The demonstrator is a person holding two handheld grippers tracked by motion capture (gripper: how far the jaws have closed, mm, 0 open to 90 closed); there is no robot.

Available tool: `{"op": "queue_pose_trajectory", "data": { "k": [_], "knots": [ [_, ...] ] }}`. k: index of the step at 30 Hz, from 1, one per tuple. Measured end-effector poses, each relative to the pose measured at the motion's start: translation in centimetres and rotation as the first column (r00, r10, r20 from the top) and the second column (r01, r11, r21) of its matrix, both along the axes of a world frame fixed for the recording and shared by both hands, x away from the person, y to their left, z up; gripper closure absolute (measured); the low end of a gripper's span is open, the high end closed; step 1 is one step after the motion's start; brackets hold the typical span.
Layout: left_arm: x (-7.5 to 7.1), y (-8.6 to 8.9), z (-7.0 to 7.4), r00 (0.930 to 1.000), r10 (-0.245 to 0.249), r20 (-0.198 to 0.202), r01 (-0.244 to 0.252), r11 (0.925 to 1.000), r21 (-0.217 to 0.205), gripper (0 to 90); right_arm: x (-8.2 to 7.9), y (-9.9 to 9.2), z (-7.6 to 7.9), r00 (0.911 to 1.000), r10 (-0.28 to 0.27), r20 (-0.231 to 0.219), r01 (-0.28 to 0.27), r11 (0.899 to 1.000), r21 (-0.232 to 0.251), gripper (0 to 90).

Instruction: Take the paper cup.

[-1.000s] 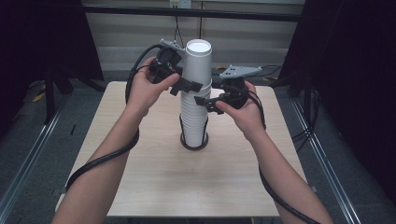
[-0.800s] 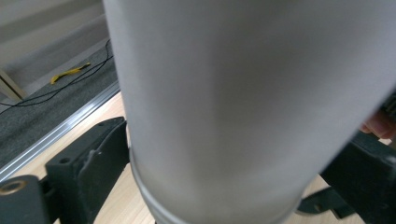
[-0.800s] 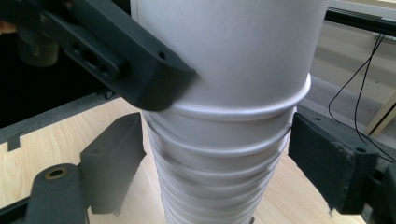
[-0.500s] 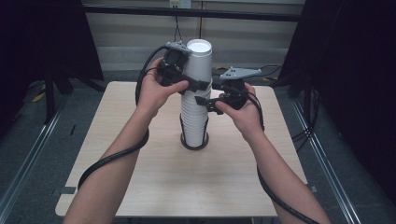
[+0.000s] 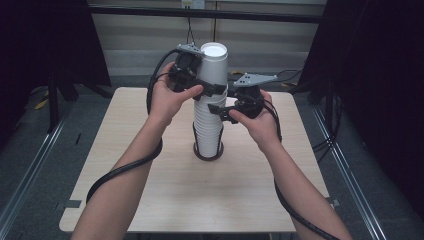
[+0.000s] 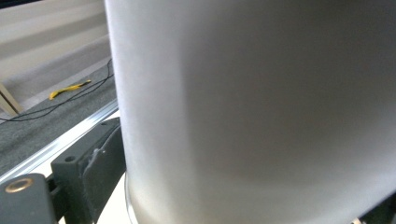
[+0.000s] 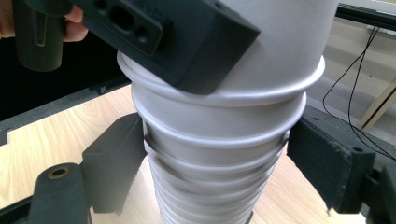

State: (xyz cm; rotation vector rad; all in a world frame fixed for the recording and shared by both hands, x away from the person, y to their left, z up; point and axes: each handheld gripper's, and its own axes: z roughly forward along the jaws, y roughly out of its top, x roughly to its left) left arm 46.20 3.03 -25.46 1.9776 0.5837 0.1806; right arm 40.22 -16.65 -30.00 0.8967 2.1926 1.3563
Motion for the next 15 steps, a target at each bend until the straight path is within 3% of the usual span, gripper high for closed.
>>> {"op": "queue_pose_trajectory", "data": {
  "k": [9, 12, 15],
  "knots": [
    [-0.24, -0.22, 0.19, 1.0, -0.004, 0.002, 0.004, 0.9998, 0.018, 7.4, -0.26, -0.36, 0.38, 1.0, 0.006, 0.0, -0.006, 0.999, 0.031, 12.4],
    [-0.31, -0.31, 0.18, 1.0, -0.004, -0.001, 0.004, 0.9999, 0.014, 7.4, -0.35, -0.02, 0.56, 0.9999, -0.009, 0.013, 0.008, 1.0, 0.023, 12.3],
    [-0.35, -0.31, 0.22, 1.0, -0.001, 0.005, 0.001, 0.9998, 0.022, 7.5, -0.23, 0.27, 0.59, 0.9995, -0.023, 0.019, 0.022, 0.999, 0.046, 11.4]
  ]
}}
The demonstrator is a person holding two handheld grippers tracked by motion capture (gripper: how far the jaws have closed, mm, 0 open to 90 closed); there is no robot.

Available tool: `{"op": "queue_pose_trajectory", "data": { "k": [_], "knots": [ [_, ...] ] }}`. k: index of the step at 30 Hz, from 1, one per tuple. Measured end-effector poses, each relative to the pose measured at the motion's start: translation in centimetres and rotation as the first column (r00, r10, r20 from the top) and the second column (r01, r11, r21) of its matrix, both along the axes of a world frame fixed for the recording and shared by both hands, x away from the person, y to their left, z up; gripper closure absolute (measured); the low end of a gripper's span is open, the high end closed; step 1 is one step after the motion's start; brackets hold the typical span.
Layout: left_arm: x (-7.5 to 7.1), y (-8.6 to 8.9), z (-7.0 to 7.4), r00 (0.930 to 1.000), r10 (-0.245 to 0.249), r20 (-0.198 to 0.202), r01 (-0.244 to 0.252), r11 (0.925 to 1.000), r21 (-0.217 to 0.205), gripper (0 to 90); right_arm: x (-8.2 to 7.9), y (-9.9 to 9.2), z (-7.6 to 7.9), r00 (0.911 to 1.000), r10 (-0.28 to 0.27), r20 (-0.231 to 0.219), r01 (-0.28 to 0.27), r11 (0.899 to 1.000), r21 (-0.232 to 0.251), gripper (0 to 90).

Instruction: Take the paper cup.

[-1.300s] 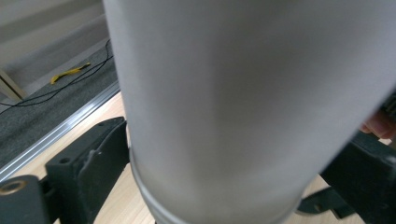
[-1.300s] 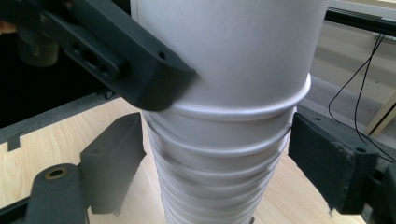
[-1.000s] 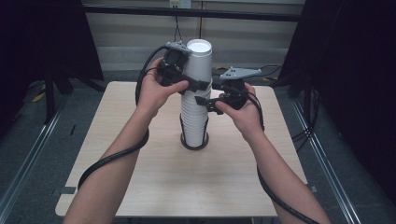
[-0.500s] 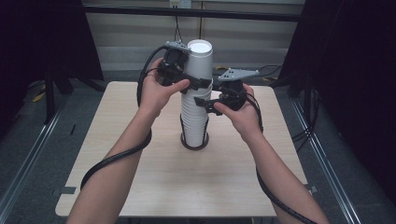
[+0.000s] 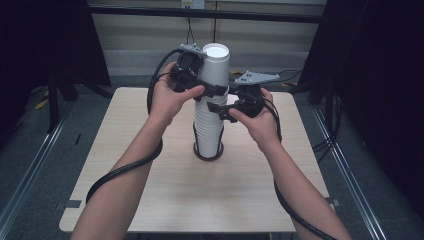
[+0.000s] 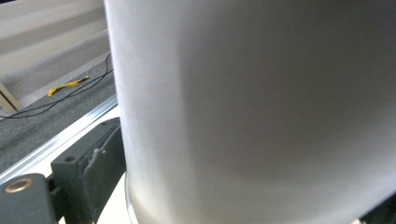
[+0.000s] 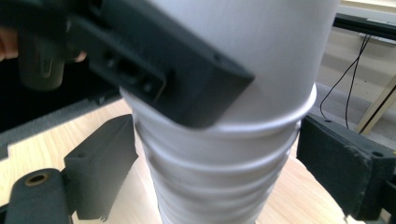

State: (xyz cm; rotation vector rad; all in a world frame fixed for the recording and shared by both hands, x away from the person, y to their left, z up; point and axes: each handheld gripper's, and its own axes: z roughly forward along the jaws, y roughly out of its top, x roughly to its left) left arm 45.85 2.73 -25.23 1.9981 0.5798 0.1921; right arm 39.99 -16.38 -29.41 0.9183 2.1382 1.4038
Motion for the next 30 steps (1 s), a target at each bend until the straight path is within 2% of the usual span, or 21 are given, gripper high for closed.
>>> {"op": "queue_pose_trajectory", "data": {
  "k": [4, 8, 11, 12, 18, 22, 30],
  "knots": [
    [0.1, 0.1, 0.0, 1.0, 0.0, -0.002, 0.0, 1.0, 0.003, 7.5, 0.1, 0.1, -0.2, 0.9999, -0.011, -0.008, 0.011, 1.0, 0.02, 11.6],
    [0.0, 0.1, 0.2, 0.9999, 0.013, -0.005, -0.013, 0.9998, 0.016, 7.7, 0.1, 0.2, -0.2, 0.9999, -0.014, -0.007, 0.014, 1.0, 0.01, 11.7],
    [-0.1, 0.0, 0.6, 0.9997, 0.024, 0.001, -0.025, 0.9997, 0.01, 8.1, 0.1, 0.4, -0.2, 0.9998, -0.019, -0.004, 0.019, 1.0, 0.003, 11.7],
    [-0.2, 0.2, 1.0, 0.9996, 0.025, 0.009, -0.025, 0.9996, -0.011, 8.3, 0.2, 0.3, -0.3, 0.9998, -0.018, -0.002, 0.018, 1.0, 0.008, 11.7],
    [-0.4, 0.2, 1.8, 0.9996, 0.019, 0.02, -0.019, 0.9998, -0.002, 8.5, 0.2, 0.3, -0.5, 0.9997, -0.02, -0.011, 0.021, 0.999, 0.032, 11.4],
    [-0.4, 0.2, 2.2, 0.9991, 0.034, 0.026, -0.032, 0.9987, -0.039, 8.8, 0.2, 0.3, -0.5, 0.9996, -0.024, -0.012, 0.024, 0.999, 0.032, 11.5],
    [-0.7, 0.3, 3.6, 0.9981, 0.046, 0.04, -0.044, 0.998, -0.045, 9.3, 0.1, 0.4, -0.6, 0.9995, -0.031, -0.007, 0.031, 0.999, 0.036, 11.6]
  ]
}}
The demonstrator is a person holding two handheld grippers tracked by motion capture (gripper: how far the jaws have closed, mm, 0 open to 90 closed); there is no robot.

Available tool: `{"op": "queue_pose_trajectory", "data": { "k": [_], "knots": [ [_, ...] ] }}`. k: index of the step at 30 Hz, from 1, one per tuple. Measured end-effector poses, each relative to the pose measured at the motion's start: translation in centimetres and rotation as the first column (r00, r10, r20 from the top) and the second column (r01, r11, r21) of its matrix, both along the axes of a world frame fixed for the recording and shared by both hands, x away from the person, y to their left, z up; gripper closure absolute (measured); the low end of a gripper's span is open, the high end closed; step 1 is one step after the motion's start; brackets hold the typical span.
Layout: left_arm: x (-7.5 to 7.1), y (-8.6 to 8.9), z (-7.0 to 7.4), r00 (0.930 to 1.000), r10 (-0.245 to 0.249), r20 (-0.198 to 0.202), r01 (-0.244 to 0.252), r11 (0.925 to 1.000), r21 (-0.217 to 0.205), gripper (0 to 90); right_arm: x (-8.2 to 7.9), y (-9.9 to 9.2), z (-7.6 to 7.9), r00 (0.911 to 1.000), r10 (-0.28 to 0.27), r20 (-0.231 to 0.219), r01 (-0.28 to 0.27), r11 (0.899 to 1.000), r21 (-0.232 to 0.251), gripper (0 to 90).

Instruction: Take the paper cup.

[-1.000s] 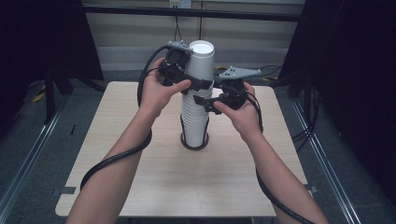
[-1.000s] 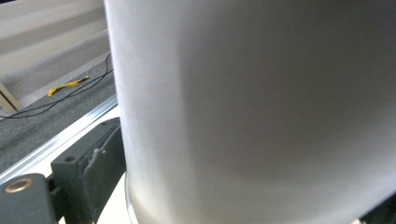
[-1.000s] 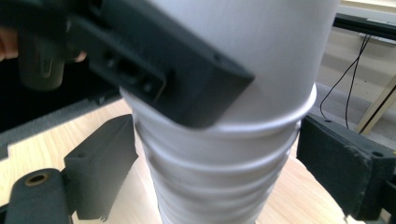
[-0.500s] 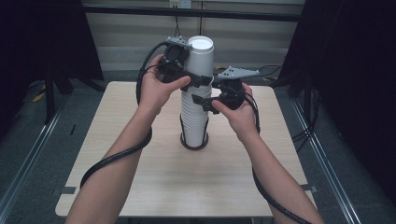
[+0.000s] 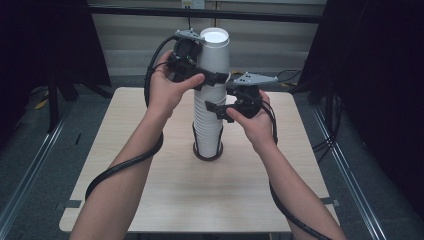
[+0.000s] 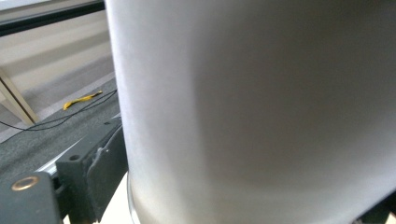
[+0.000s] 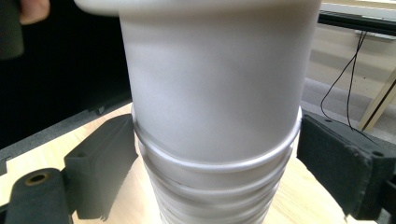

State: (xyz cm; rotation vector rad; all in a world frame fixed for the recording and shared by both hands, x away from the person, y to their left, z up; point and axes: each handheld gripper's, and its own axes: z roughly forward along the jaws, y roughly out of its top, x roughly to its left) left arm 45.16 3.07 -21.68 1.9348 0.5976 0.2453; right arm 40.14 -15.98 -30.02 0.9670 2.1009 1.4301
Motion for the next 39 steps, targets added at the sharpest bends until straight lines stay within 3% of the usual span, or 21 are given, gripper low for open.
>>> {"op": "queue_pose_trajectory", "data": {
  "k": [23, 39],
  "knots": [
    [0.1, 0.8, 1.7, 0.9992, 0.04, 0.01, -0.039, 0.9981, -0.048, 9.8, -0.3, -0.2, -0.2, 1.0, 0.001, 0.008, -0.001, 1.0, -0.022, 13.1],
    [-0.1, 1.6, 2.3, 0.9996, 0.029, 0.006, -0.028, 0.9963, -0.081, 10.3, -0.4, -0.5, -0.4, 1.0, 0.001, 0.002, -0.001, 1.0, -0.03, 13.1]
  ]
}}
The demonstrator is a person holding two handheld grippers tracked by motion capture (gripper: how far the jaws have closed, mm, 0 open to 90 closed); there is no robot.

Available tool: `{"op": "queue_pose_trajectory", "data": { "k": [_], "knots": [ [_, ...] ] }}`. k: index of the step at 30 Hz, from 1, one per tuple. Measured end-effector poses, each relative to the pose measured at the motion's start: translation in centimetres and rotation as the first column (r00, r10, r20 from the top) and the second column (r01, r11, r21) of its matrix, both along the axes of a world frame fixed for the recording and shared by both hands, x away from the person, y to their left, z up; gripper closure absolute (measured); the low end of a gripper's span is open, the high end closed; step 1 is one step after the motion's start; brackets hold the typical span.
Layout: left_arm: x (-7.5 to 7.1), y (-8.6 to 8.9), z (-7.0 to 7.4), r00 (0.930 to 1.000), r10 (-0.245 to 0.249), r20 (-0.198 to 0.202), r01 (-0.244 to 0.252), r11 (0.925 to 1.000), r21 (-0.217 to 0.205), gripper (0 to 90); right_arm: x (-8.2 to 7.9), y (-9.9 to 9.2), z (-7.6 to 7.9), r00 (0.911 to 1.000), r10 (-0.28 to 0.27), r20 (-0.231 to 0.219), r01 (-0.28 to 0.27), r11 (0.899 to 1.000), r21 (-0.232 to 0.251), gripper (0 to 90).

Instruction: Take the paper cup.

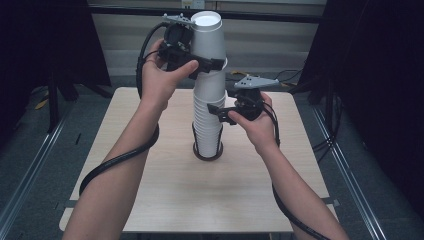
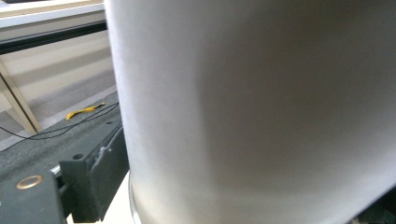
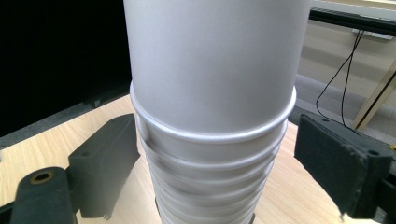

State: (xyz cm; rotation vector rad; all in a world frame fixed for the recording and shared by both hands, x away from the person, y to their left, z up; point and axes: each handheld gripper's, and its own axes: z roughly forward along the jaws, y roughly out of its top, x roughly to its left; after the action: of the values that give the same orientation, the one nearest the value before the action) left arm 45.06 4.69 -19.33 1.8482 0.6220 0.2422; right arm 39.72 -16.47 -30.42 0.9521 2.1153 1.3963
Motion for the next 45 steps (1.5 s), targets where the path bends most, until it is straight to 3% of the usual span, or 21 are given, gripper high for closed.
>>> {"op": "queue_pose_trajectory", "data": {
  "k": [45],
  "knots": [
    [-0.5, 0.5, 1.9, 0.9994, 0.002, 0.036, -0.001, 0.999, -0.044, 11.3, -0.1, -0.5, -0.5, 1.0, -0.005, -0.004, 0.005, 1.0, -0.005, 13.1]
  ]
}}
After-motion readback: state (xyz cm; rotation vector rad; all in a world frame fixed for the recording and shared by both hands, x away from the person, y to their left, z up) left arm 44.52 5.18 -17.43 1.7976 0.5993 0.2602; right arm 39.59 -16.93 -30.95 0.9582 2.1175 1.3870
